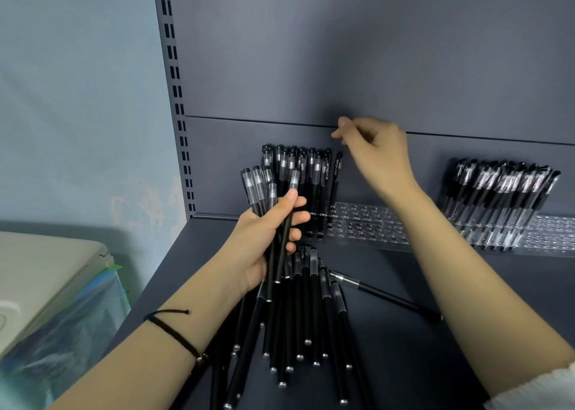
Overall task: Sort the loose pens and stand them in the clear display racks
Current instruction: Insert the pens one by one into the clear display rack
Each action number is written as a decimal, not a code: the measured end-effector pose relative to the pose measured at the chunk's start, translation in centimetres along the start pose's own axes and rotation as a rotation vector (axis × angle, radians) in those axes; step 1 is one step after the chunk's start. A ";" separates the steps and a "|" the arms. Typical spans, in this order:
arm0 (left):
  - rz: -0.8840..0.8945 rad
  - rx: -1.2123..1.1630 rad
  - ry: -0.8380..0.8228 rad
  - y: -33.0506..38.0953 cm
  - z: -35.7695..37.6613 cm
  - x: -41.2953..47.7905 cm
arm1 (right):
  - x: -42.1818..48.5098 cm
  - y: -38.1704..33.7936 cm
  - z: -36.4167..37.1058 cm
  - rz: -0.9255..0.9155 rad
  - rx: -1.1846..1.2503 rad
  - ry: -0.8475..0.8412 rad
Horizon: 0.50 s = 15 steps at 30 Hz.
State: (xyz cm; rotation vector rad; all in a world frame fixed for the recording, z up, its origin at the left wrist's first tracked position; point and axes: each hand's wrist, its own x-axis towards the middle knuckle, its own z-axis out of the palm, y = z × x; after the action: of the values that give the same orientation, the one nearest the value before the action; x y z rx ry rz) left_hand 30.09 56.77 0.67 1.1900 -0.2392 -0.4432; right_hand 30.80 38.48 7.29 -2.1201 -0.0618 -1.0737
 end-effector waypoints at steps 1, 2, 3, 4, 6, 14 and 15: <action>0.003 0.000 -0.007 0.0 0.0 0.0 | 0.0 -0.8 0.0 -0.005 0.031 -0.055; 0.008 -0.001 -0.014 0.0 0.0 -0.1 | -0.1 -1.5 -0.1 -0.001 0.053 -0.162; 0.014 -0.004 -0.019 0.0 0.1 -0.1 | -0.3 -2.1 -0.2 0.006 0.060 -0.305; 0.022 -0.007 -0.022 0.0 0.1 -0.2 | -0.5 -2.6 -0.2 0.009 0.053 -0.446; 0.038 -0.009 -0.026 0.0 0.1 -0.1 | -1.0 -3.1 0.2 0.011 0.056 -0.601; 0.048 0.014 -0.013 0.0 0.2 -0.1 | -0.9 -2.9 0.5 0.173 0.258 -0.548; 0.038 0.018 -0.009 0.0 0.2 -0.1 | -0.7 -2.8 0.4 0.188 0.319 -0.487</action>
State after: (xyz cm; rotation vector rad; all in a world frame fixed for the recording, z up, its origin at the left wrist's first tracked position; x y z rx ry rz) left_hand 29.92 56.65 0.77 1.1995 -0.2735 -0.4143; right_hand 29.62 40.98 8.30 -1.9988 -0.2446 -0.3906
